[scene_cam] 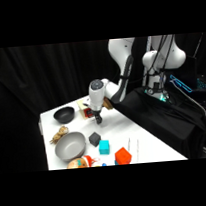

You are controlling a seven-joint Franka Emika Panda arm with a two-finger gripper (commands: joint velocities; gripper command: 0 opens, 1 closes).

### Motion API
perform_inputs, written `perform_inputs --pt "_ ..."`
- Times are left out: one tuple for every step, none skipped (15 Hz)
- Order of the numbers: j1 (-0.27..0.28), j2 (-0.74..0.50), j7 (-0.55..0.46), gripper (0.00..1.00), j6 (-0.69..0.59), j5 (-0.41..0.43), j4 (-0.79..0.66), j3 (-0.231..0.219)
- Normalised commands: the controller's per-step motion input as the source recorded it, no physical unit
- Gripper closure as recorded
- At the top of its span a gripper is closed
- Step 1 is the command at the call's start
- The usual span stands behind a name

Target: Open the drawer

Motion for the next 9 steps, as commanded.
perform_inputs --pt "0.027 0.11 -0.08 0.0 0.17 0.112 0.08 -0.08" --pt "0.038 0.09 -0.08 0.0 0.16 0.118 0.06 -0.085" --pt "0.051 0.06 -0.09 0.0 0.15 0.122 0.05 -0.087" --pt "0.061 0.04 -0.09 0.0 0.14 0.123 0.03 -0.085" --pt "0.047 0.02 -0.12 0.0 0.13 0.144 0.02 -0.054" --pt "0.039 0.01 -0.13 0.0 0.13 0.158 0.02 -0.033" --pt "0.057 0.0 -0.13 0.0 0.11 0.167 0.02 -0.016" --pt "0.061 0.01 -0.13 0.0 0.11 0.175 0.02 0.005" --pt "0.057 0.03 -0.14 0.0 0.09 0.191 0.04 0.029"
